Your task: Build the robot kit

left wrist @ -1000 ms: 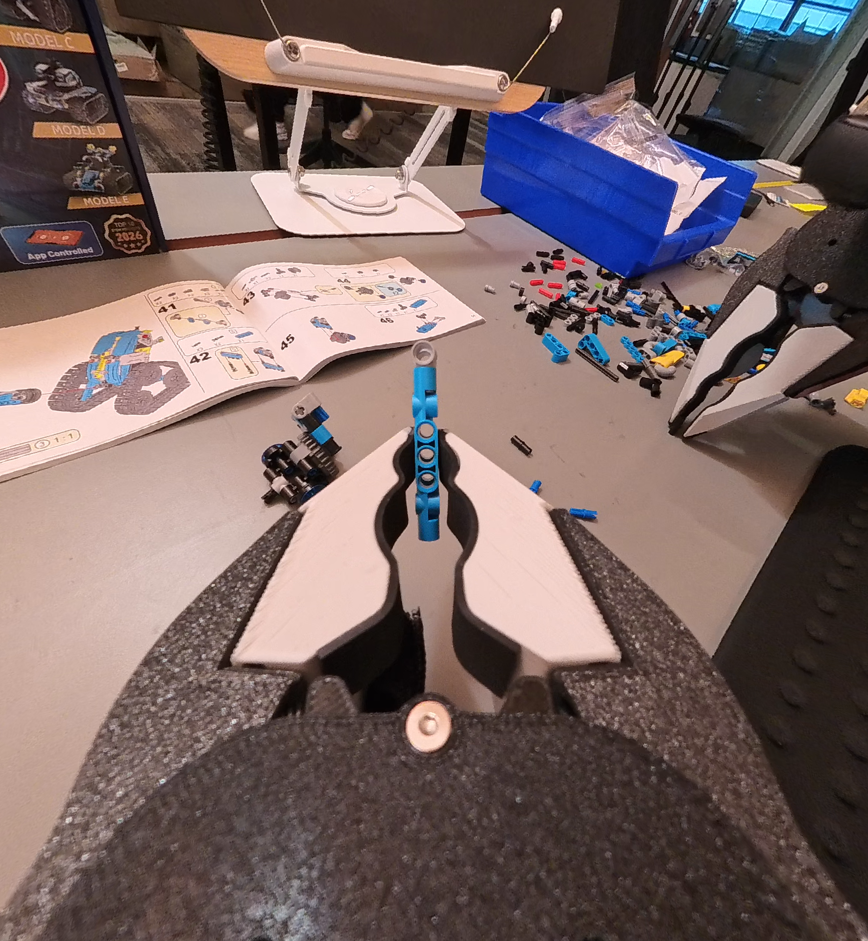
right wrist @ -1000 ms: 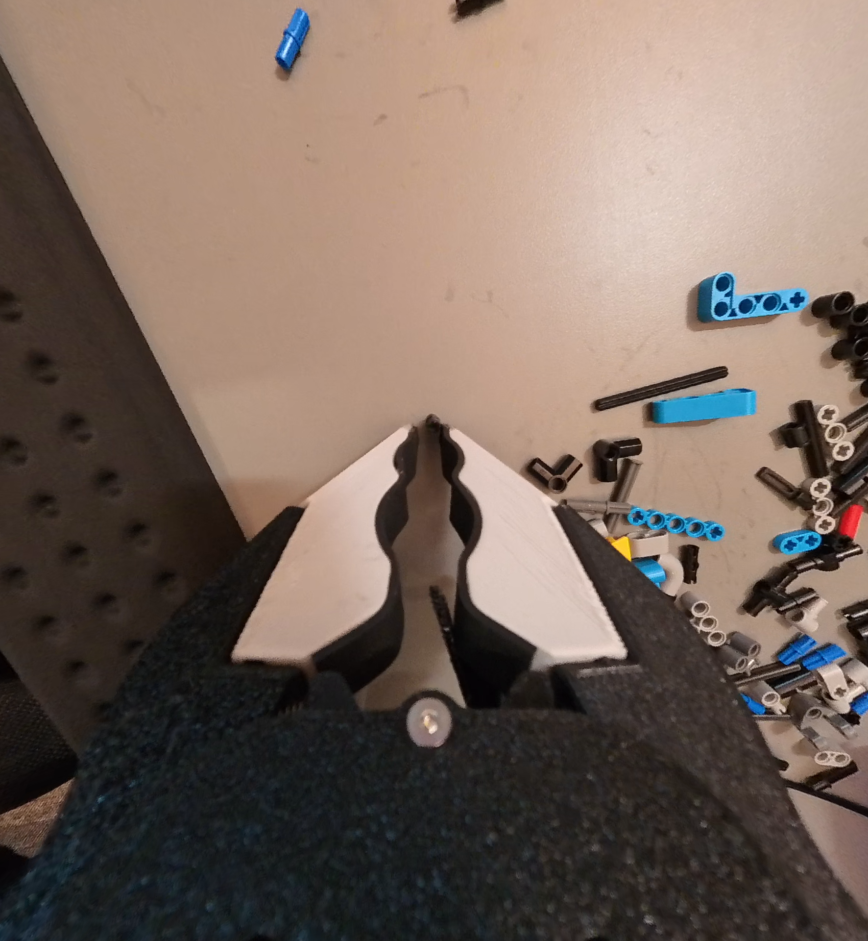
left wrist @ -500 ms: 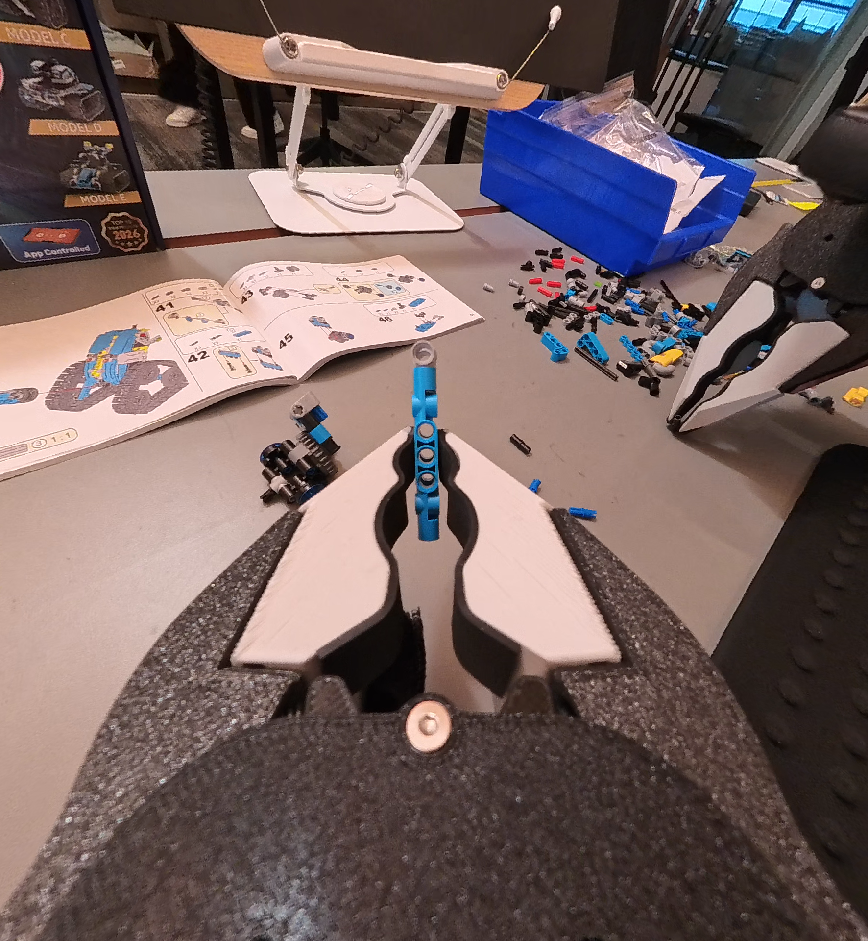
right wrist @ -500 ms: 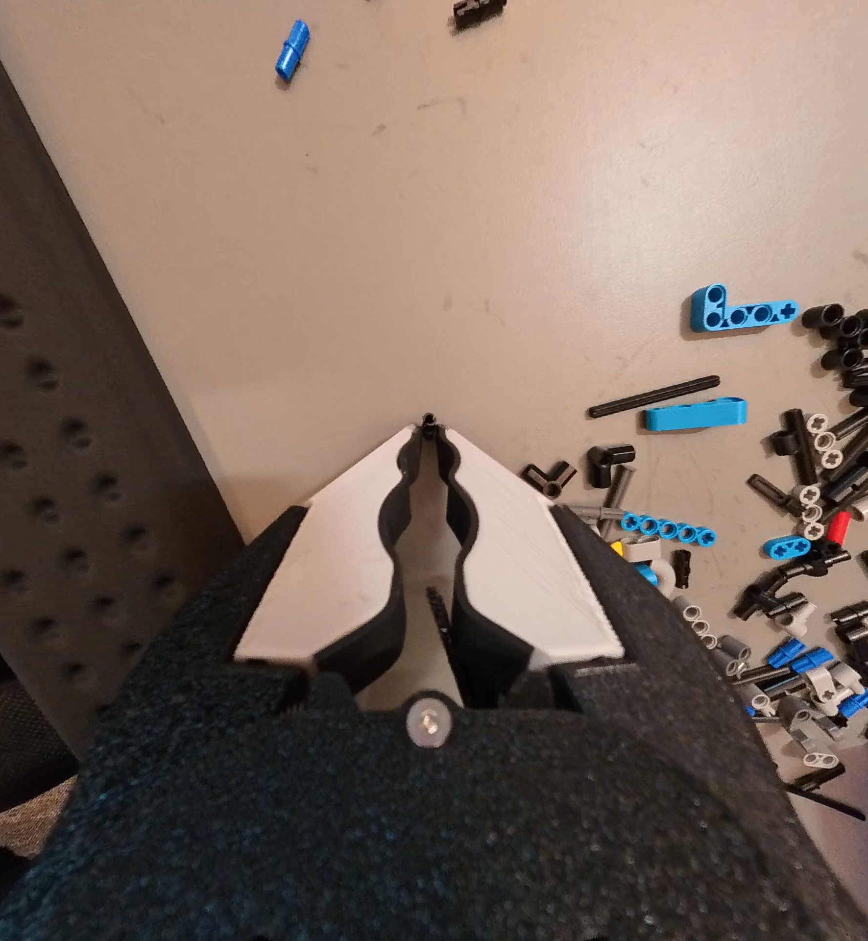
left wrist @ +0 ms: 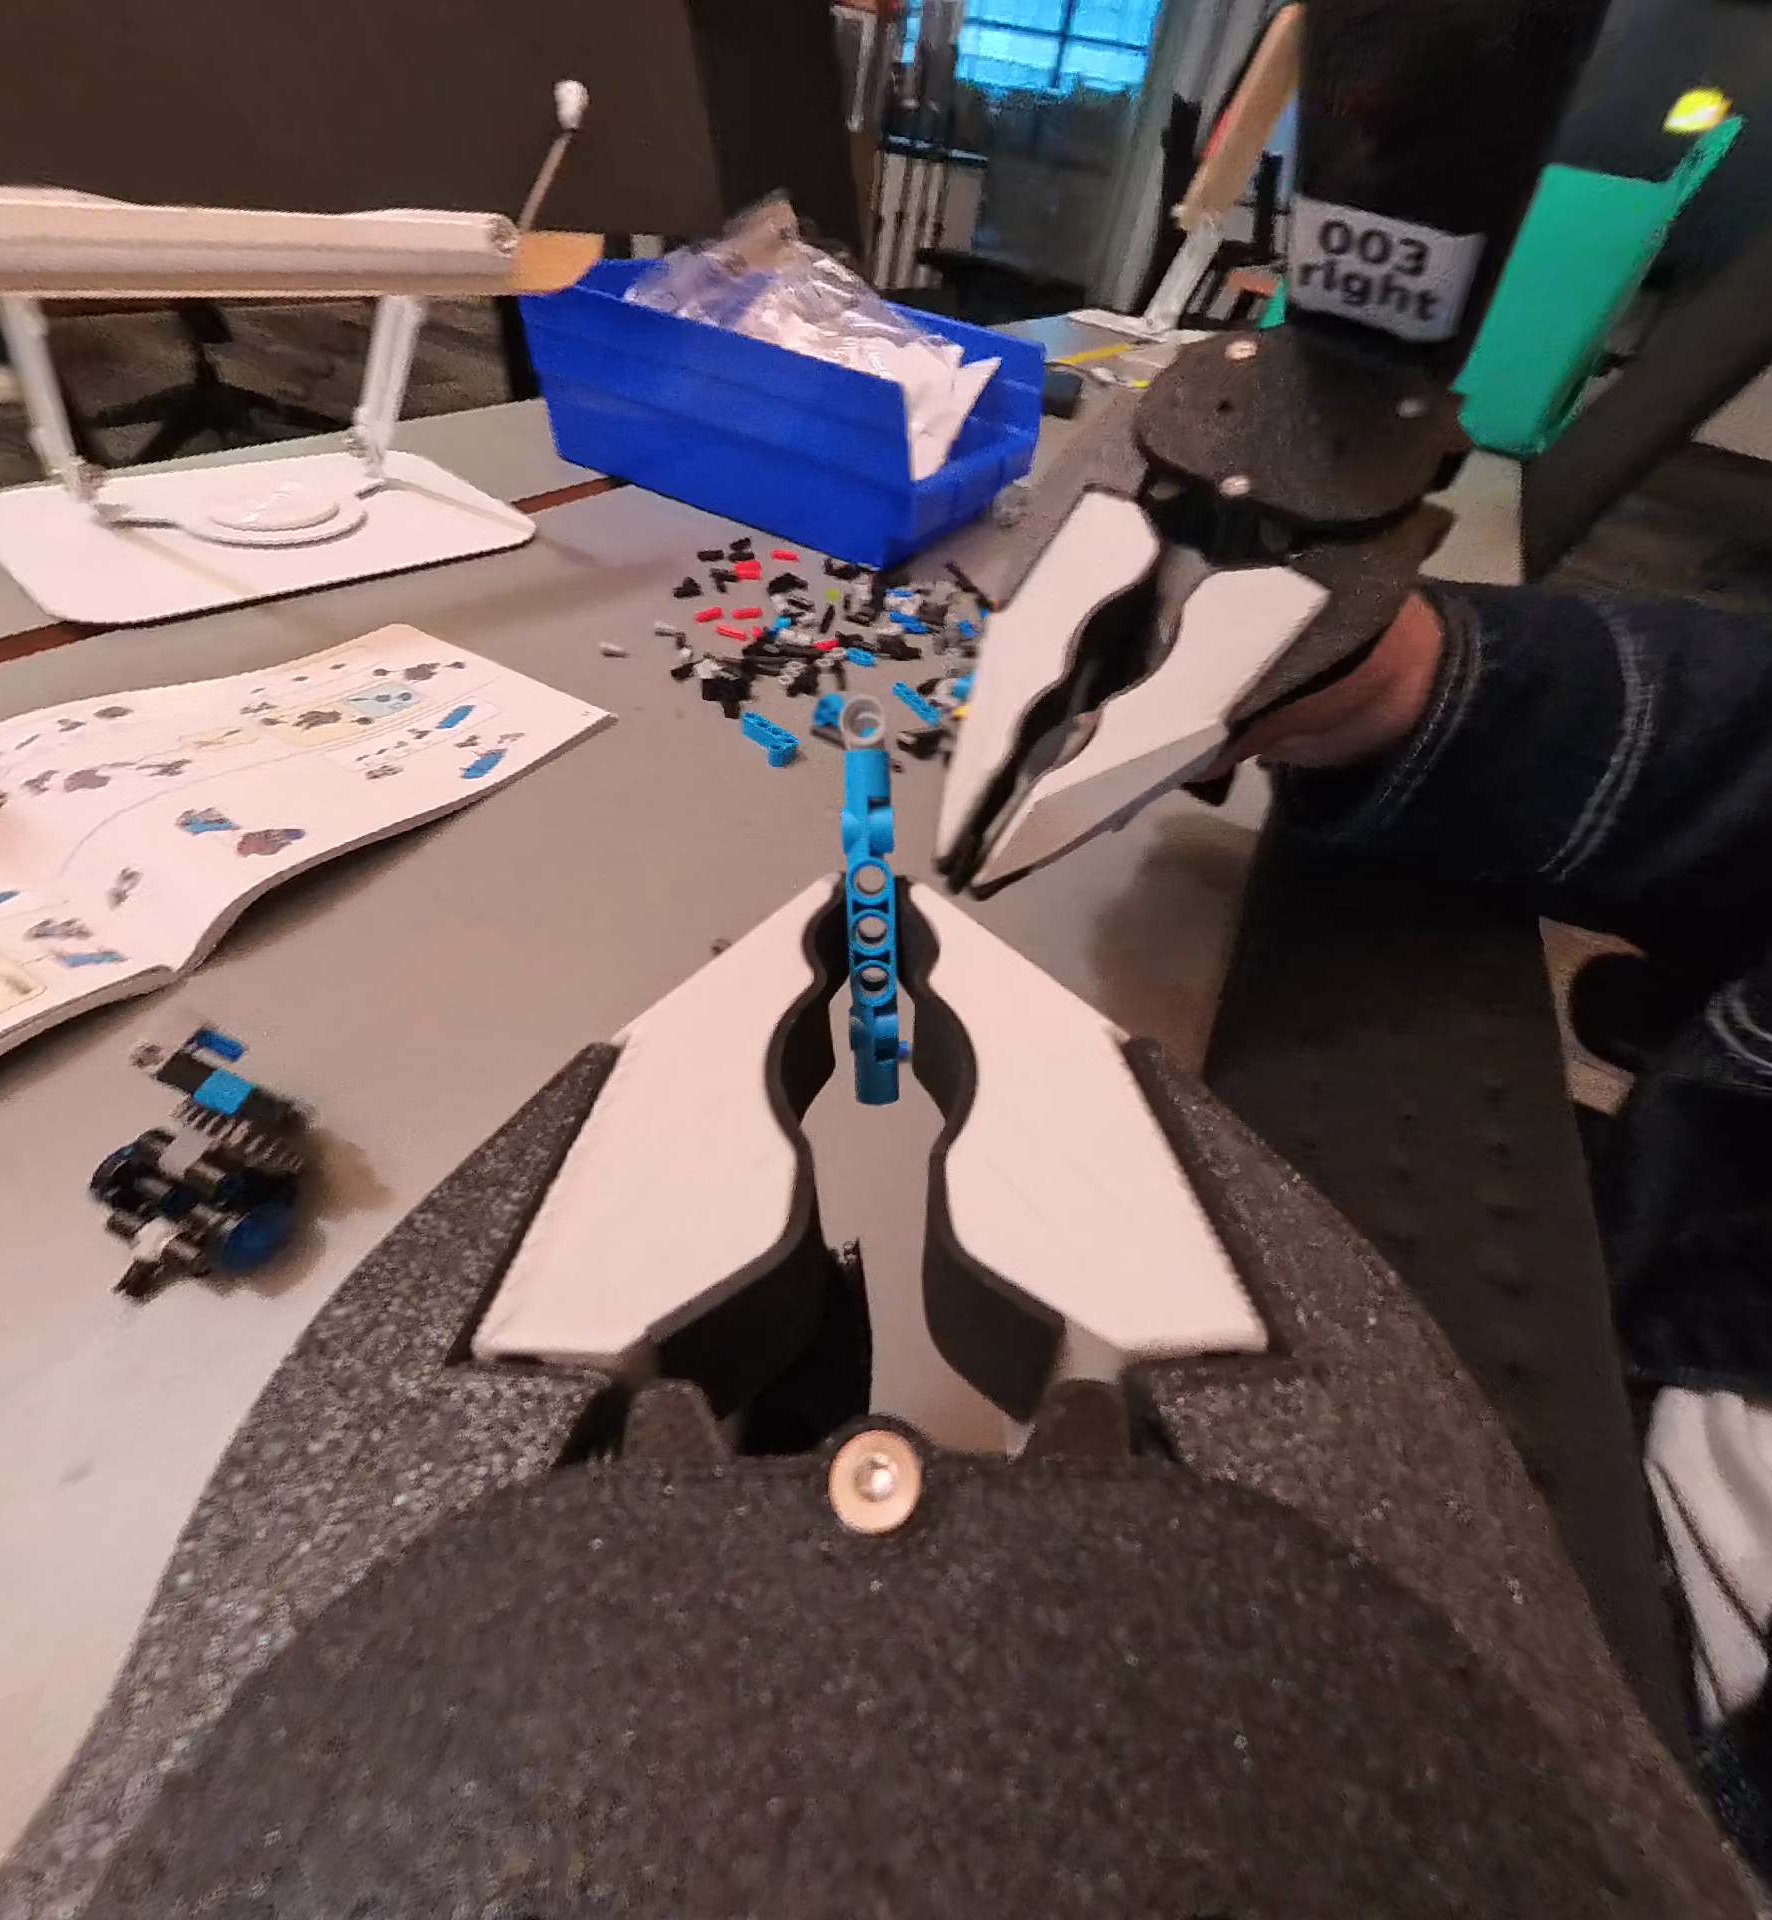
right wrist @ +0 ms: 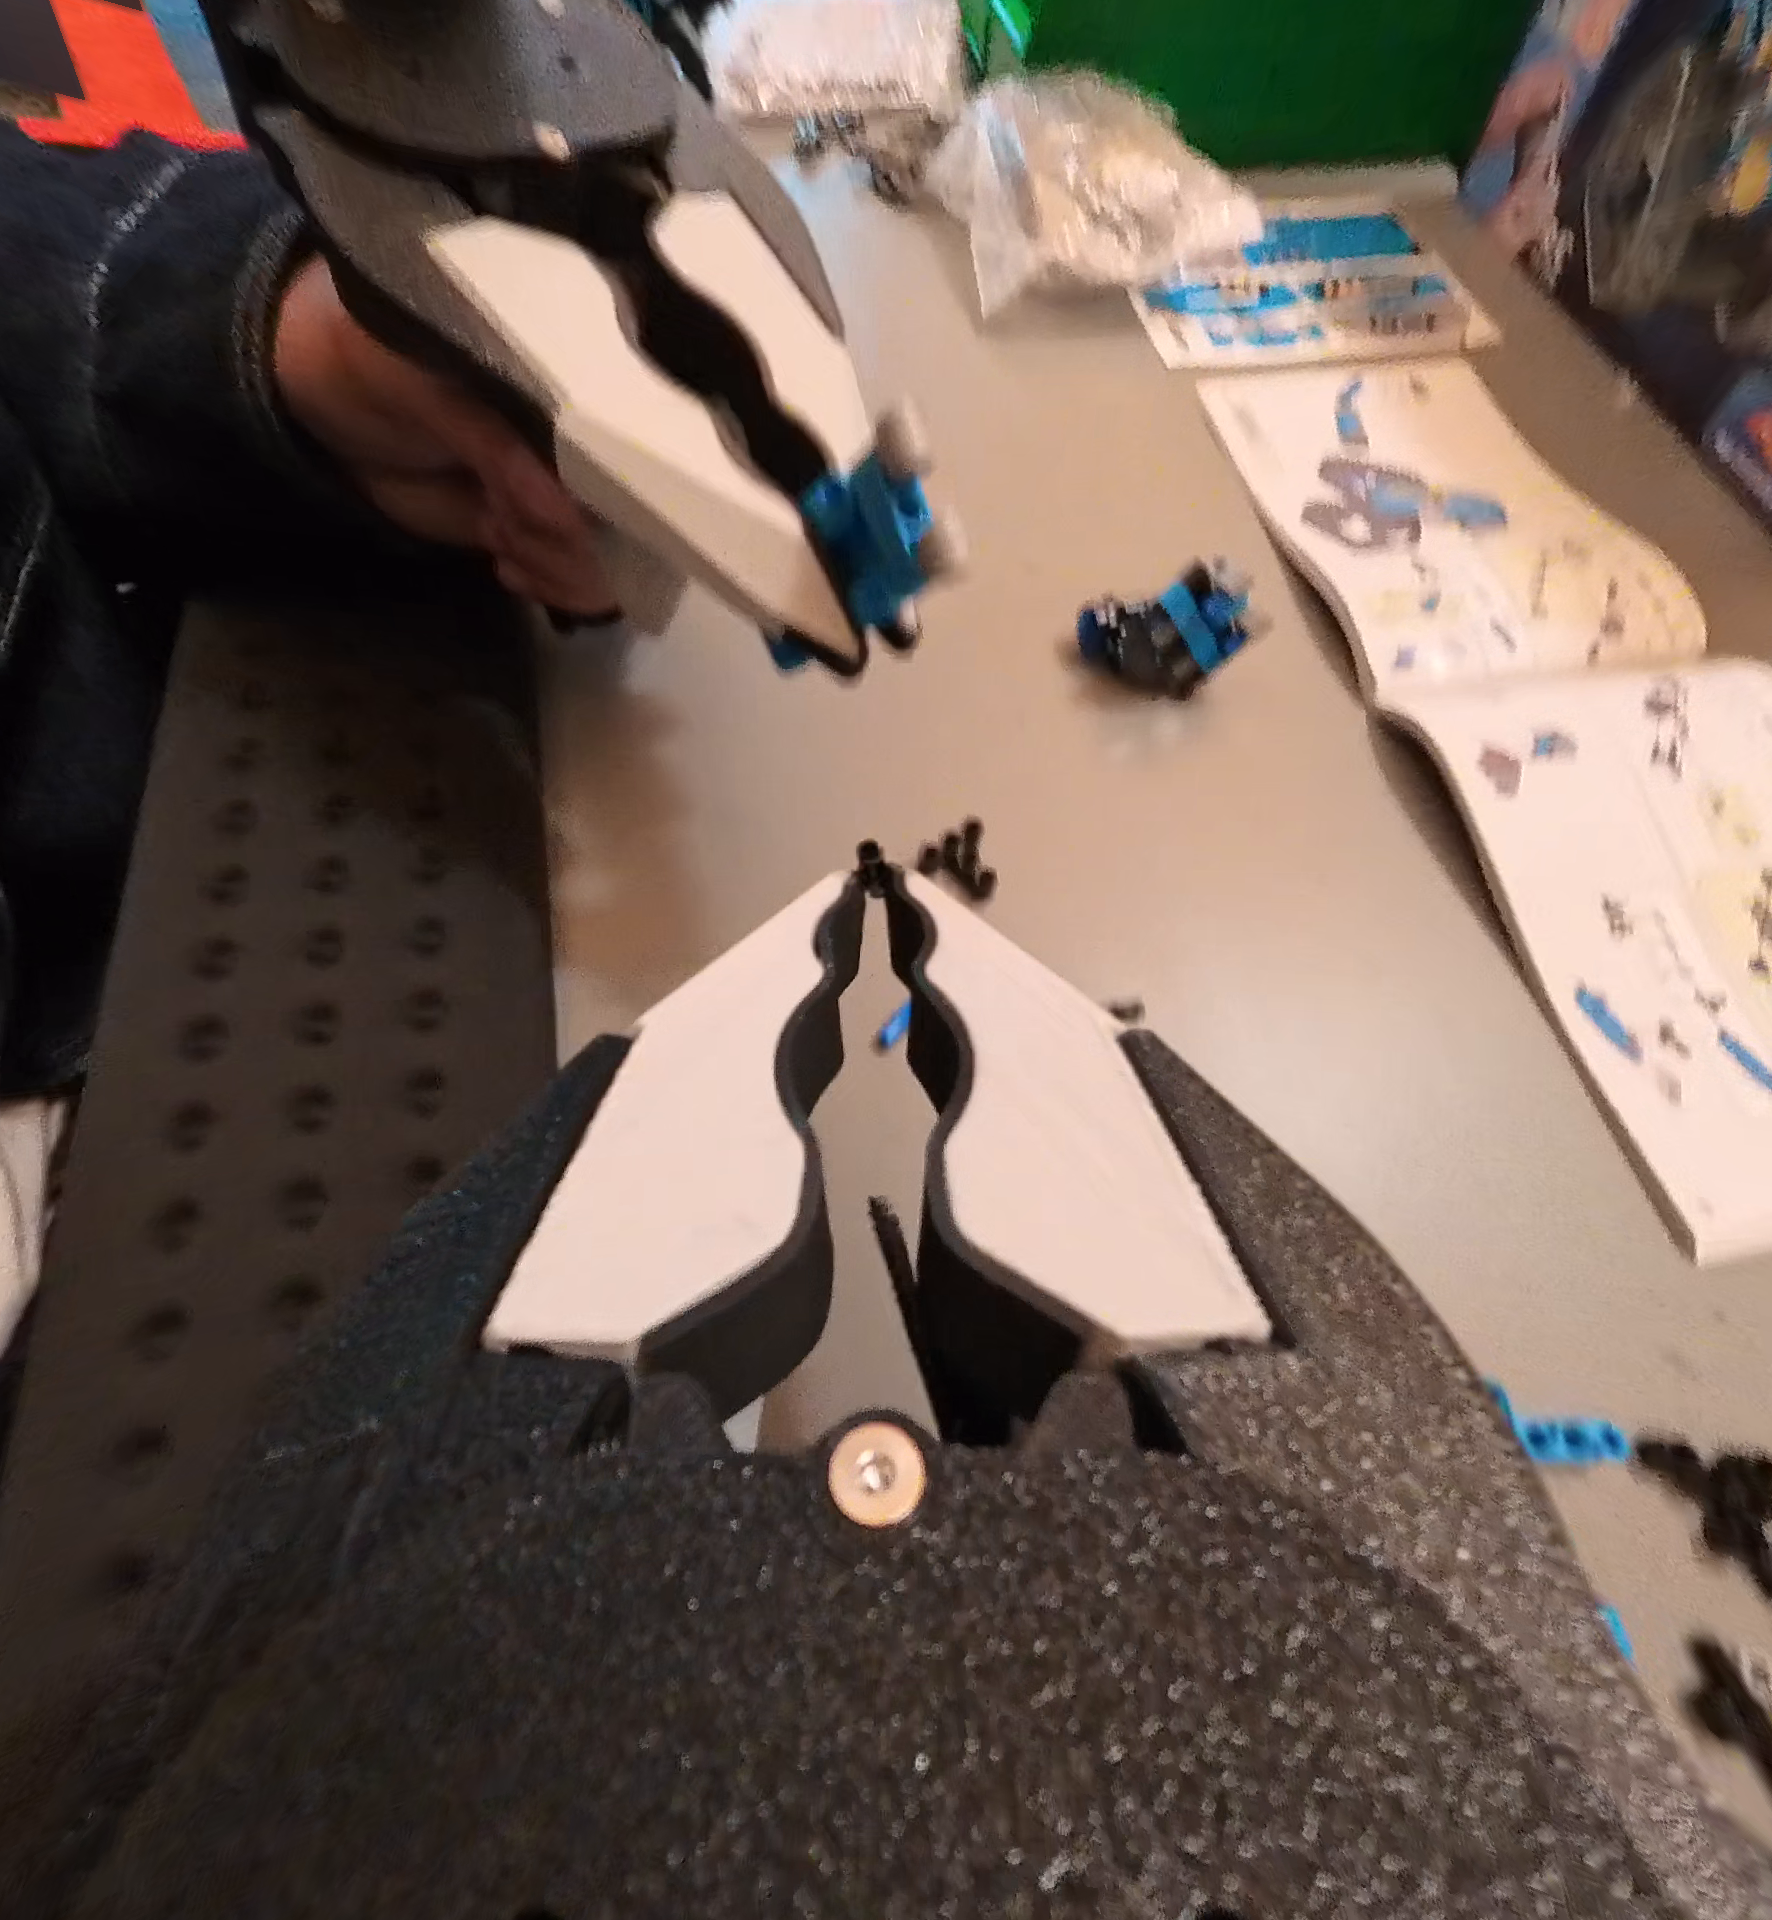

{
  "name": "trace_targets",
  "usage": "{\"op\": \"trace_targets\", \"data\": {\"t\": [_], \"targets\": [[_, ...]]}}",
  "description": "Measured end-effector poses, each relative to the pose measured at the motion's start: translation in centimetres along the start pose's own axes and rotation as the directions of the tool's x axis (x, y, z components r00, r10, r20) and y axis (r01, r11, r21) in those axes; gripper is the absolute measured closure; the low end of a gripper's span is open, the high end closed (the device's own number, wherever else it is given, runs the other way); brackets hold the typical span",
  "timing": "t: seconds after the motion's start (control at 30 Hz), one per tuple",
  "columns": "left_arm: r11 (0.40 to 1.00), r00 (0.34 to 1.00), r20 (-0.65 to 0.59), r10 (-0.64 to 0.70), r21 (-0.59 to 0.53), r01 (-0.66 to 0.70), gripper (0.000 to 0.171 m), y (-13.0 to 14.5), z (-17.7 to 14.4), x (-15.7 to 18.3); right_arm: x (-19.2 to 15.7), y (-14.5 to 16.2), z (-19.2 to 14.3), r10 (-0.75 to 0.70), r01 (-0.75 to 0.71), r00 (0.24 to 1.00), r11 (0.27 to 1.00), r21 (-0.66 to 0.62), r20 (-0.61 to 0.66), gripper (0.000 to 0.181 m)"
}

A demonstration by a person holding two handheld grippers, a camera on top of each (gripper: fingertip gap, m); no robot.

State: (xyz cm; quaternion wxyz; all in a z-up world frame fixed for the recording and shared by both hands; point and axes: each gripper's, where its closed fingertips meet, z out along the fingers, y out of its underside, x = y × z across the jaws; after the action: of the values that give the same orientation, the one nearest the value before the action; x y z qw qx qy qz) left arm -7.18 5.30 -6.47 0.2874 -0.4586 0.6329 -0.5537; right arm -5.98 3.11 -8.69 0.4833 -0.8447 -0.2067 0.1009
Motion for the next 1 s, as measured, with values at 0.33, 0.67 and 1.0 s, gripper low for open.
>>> {"op": "trace_targets", "data": {"t": [0.33, 0.67, 1.0], "targets": [[0.998, 0.998, -0.036, 0.051, -0.033, -0.052, 0.164, 0.5, 0.3, 1.2, -0.7, -1.8, 1.8, -0.081, 0.081, 0.997, 0.996, 0.033, -0.018, 0.177], [0.999, 0.999, -0.042, 0.033, -0.04, -0.035, 0.165, 0.7, 0.3, 1.1, -0.5, -1.5, 2.0, -0.176, 0.175, 0.983, 0.984, -0.029, -0.058, 0.177], [0.991, 0.993, 0.045, 0.109, -0.077, -0.105, 0.164, 1.2, 0.5, 0.1, -0.2, -1.2, 3.0, -0.15, 0.146, 0.986, 0.988, -0.053, -0.075, 0.177]]}}
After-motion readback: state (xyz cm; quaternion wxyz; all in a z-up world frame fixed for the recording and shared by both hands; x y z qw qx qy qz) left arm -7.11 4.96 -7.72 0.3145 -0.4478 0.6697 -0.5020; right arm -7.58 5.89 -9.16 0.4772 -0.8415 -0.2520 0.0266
